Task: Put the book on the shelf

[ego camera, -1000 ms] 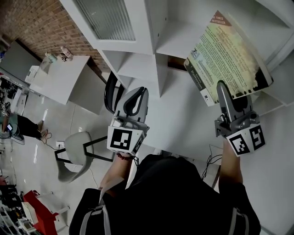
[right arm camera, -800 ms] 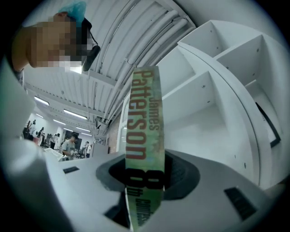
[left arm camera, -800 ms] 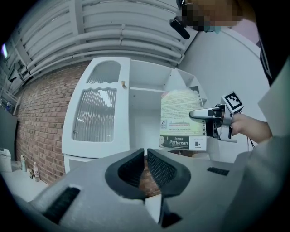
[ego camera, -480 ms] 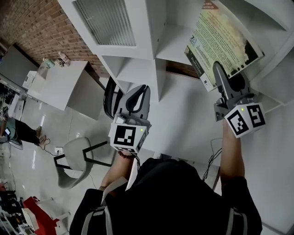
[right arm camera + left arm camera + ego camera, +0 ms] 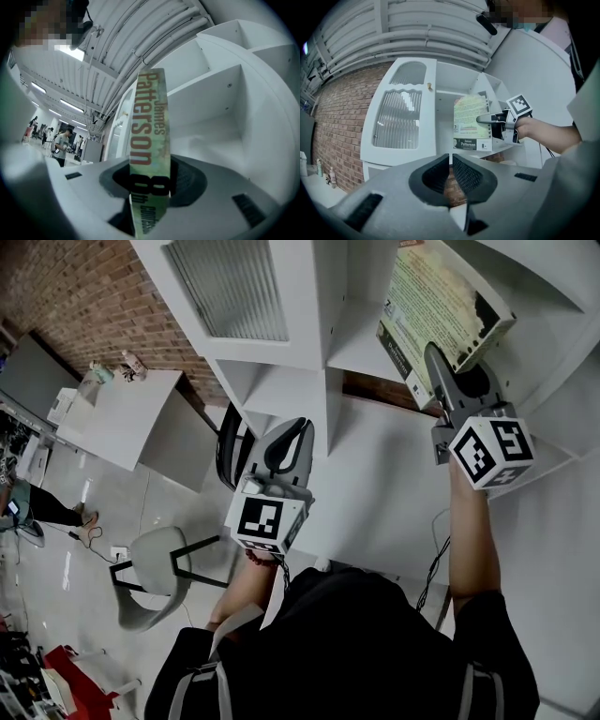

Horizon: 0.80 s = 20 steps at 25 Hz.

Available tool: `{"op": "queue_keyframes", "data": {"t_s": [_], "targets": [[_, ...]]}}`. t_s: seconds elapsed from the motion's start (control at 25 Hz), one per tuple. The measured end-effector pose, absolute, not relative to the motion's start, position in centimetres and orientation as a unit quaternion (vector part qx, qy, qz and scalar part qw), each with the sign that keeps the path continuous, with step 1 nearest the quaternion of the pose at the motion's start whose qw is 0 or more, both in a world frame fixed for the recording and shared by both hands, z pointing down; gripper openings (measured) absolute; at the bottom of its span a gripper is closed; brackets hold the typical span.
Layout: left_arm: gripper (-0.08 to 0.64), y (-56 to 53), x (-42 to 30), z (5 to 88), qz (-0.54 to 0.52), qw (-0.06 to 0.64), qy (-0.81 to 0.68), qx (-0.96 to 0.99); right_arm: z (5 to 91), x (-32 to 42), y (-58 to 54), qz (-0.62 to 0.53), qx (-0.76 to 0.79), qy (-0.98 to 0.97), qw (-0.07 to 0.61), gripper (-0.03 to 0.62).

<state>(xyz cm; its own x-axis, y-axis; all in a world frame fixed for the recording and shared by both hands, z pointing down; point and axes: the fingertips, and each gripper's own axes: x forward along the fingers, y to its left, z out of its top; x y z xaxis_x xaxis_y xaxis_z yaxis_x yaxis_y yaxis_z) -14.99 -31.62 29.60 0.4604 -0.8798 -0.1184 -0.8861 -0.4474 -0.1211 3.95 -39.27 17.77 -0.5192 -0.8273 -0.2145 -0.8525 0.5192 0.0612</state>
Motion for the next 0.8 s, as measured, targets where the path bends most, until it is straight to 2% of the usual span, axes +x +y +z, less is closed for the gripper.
{"op": "queue_keyframes", "data": {"t_s": [0.32, 0.8], "targets": [[0.035, -32.2, -14.4, 30.9, 0.008, 0.074, 0.518, -0.852, 18.8, 4.5, -41.2, 0.068, -0.511, 0.854, 0.072, 0.163], [0.035, -35.9, -13.9, 29.1, 0.025, 0.076, 0.497, -0.864, 18.9, 1.4, -48.5, 0.069, -0.55, 0.832, 0.028, 0.163]]}}
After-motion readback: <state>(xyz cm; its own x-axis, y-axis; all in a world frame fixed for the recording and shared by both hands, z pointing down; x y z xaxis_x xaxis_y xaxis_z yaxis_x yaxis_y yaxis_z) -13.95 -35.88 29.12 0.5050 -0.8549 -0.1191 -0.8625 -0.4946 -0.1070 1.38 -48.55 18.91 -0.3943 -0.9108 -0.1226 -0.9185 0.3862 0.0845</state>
